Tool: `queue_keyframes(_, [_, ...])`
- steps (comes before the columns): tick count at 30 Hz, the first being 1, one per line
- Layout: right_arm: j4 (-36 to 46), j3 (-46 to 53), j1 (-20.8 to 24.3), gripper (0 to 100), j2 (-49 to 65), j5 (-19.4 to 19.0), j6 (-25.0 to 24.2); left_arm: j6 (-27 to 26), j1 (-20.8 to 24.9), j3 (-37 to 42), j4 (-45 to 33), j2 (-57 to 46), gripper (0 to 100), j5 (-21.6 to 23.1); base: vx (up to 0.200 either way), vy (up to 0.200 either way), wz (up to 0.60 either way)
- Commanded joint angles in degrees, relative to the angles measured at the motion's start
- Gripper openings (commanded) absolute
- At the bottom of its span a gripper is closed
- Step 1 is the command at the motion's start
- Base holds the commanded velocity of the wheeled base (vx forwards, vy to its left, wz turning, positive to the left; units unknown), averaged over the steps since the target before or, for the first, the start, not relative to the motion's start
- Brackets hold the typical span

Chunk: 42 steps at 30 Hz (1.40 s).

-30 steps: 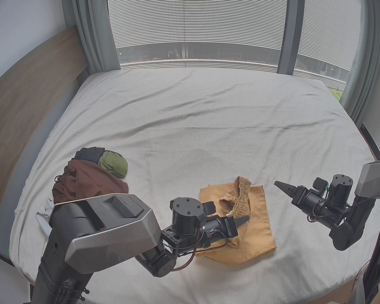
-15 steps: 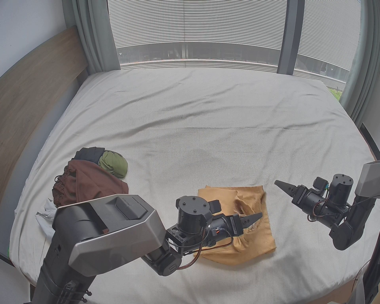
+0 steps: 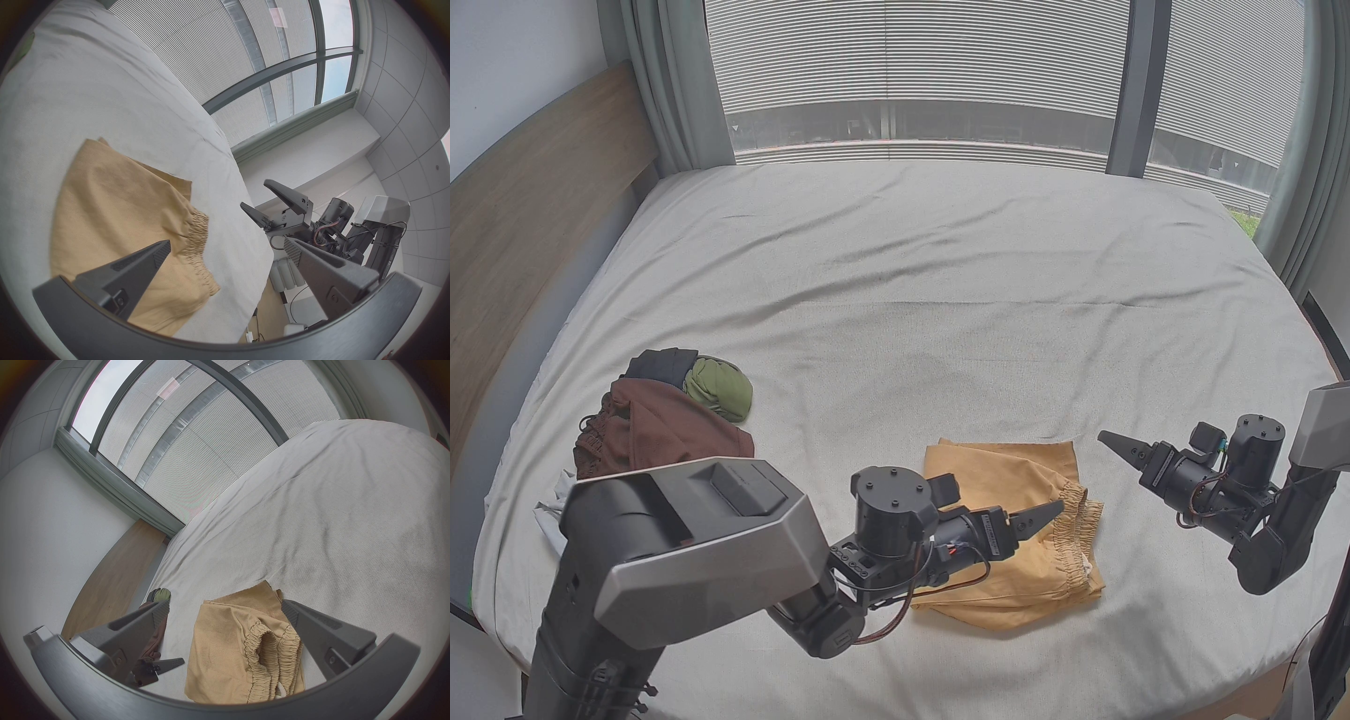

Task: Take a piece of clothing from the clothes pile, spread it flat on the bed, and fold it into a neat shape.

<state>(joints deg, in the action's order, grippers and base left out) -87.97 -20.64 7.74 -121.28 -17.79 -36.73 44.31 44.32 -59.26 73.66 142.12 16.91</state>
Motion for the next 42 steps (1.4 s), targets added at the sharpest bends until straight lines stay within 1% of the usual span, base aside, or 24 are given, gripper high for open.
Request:
queue_keyframes(1, [0.0, 0.4, 0.6, 100, -0.4, 0.0, 0.0, -1.2, -4.1, 7.1, 1.1, -6.2, 100, 0.0, 0.0, 0.0, 0.0])
queue_keyframes(4, [-0.1, 1.0, 1.1, 100, -0.4, 0.0, 0.0, -5.0, -6.8, 12.4, 3.0, -8.7, 100, 0.8, 0.0, 0.0, 0.0])
queue_keyframes(6, [-0.2, 1.2, 1.4, 100, -0.4, 0.0, 0.0, -5.3, -7.4, 14.0, 4.1, -9.2, 100, 0.8, 0.0, 0.0, 0.0])
queue_keyframes(7, [-0.2, 1.5, 2.0, 100, -0.4, 0.0, 0.0, -5.3, -8.8, 16.9, 6.7, -9.8, 100, 1.1, 0.0, 0.0, 0.0])
queue_keyframes(9, [-0.2, 2.0, 3.1, 100, -0.4, 0.2, 0.0, -5.5, -10.6, 19.9, 9.8, -10.4, 100, 1.1, 0.0, 0.0, 0.0])
queue_keyframes(11, [-0.3, 2.4, 3.9, 100, -0.4, 0.3, 0.0, -5.6, -12.3, 22.0, 11.9, -10.7, 100, 1.2, 0.0, 0.0, 0.0])
queue_keyframes(12, [-0.3, 2.4, 3.9, 100, -0.4, 0.3, 0.0, -5.6, -12.4, 22.3, 12.1, -10.7, 100, 1.2, 0.0, 0.0, 0.0])
queue_keyframes(13, [-0.2, 2.7, 4.8, 100, -0.5, 0.4, 0.0, -7.0, -14.7, 24.6, 14.7, -11.0, 100, 1.5, 0.0, 0.0, 0.0])
queue_keyframes(15, [-0.3, 3.3, 5.4, 100, -0.4, 0.5, 0.0, -9.6, -17.0, 26.5, 15.3, -12.1, 100, 2.2, 0.0, 0.0, 0.0])
queue_keyframes(18, [-0.3, 3.7, 6.7, 100, -0.5, 0.6, 0.0, -11.9, -21.1, 29.7, 15.3, -15.7, 100, 5.3, 0.0, 0.0, 0.0])
queue_keyframes(22, [-0.3, 4.5, 8.0, 100, -0.5, 0.6, 0.0, -12.8, -24.1, 35.5, 15.3, -20.3, 100, 8.5, 0.0, 0.0, 0.0])
queue_keyframes(23, [-0.3, 4.6, 8.6, 100, -0.5, 0.6, -0.1, -13.8, -25.9, 37.5, 15.3, -22.2, 100, 10.1, 0.0, 0.0, 0.0])
queue_keyframes(24, [-0.2, 4.6, 9.0, 100, -0.7, 0.7, -0.1, -15.2, -27.4, 38.7, 15.2, -23.1, 100, 11.3, 0.0, 0.0, 0.0])
queue_keyframes(26, [-0.3, 5.3, 9.3, 100, -1.2, 0.8, 0.0, -18.6, -29.8, 39.6, 15.1, -23.7, 100, 12.4, 0.0, 0.0, 0.0])
queue_keyframes(27, [-0.3, 5.6, 9.5, 100, -1.3, 0.9, 0.2, -21.4, -31.5, 40.3, 15.1, -23.8, 100, 12.8, 0.0, 0.0, 0.0])
queue_keyframes(28, [-0.3, 5.7, 9.5, 100, -1.3, 1.0, 0.3, -22.1, -32.0, 40.4, 15.1, -23.8, 100, 12.9, 0.0, 0.0, 0.0])
queue_keyframes(30, [-0.3, 6.6, 9.7, 100, -1.4, 1.0, 0.6, -30.5, -35.4, 41.9, 15.1, -23.2, 100, 13.9, 0.0, 0.0, 0.0])
queue_keyframes(33, [-0.3, 7.3, 9.8, 100, -1.4, 1.0, 1.7, -37.9, -36.9, 42.6, 15.1, -22.9, 100, 14.6, 0.0, 0.0, 0.0])
queue_keyframes(34, [-0.3, 7.5, 9.7, 100, -1.4, 1.0, 2.5, -41.9, -37.6, 43.4, 15.1, -23.0, 100, 15.1, 0.0, 0.0, 0.0])
queue_keyframes(35, [-0.3, 7.5, 9.7, 100, -1.4, 1.0, 2.6, -44.1, -37.7, 43.8, 15.1, -23.0, 100, 15.1, 0.0, 0.0, 0.0])
queue_keyframes(37, [-0.2, 7.6, 9.4, 100, -1.4, 1.0, 2.8, -47.3, -37.9, 44.6, 15.1, -23.2, 100, 15.0, 0.0, 0.0, 0.0])
queue_keyframes(39, [-0.1, 7.6, 9.4, 100, -1.4, 1.0, 2.8, -47.5, -37.9, 44.7, 15.1, -23.2, 100, 15.1, 0.0, 0.0, 0.0])
queue_keyframes(41, [0.0, 8.3, 8.7, 100, -2.2, 1.0, 3.2, -49.8, -38.3, 46.6, 15.2, -23.1, 100, 16.4, 0.0, 0.0, 0.0])
queue_keyframes(42, [0.0, 8.3, 8.7, 100, -2.2, 1.0, 3.2, -49.8, -38.3, 46.6, 15.2, -23.1, 100, 16.4, 0.0, 0.0, 0.0])
